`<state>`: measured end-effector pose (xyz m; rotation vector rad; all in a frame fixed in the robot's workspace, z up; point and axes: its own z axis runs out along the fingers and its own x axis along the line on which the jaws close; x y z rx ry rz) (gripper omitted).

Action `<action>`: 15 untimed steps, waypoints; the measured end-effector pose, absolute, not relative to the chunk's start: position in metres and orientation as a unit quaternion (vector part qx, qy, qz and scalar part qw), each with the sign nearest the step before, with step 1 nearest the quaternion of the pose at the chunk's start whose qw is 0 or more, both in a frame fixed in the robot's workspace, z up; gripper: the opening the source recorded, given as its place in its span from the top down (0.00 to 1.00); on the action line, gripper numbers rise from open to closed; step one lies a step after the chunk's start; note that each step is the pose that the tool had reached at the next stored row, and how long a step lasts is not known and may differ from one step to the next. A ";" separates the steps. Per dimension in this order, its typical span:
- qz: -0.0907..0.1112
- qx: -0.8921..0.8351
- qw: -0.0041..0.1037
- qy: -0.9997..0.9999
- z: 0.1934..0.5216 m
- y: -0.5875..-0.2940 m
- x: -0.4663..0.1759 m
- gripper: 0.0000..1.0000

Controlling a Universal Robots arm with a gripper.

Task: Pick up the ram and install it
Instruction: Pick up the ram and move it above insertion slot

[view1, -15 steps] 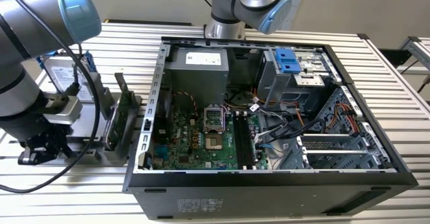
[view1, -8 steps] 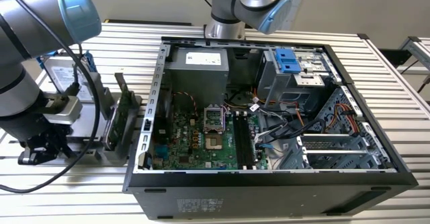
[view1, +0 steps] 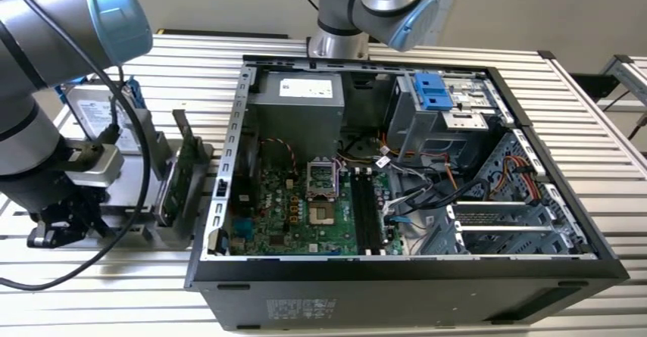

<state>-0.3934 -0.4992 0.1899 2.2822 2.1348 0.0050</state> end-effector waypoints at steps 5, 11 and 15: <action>0.002 0.730 0.008 0.683 0.190 -0.499 -0.393 1.00; 0.002 0.730 0.008 0.683 0.193 -0.499 -0.393 1.00; 0.002 0.730 0.008 0.683 0.196 -0.499 -0.393 1.00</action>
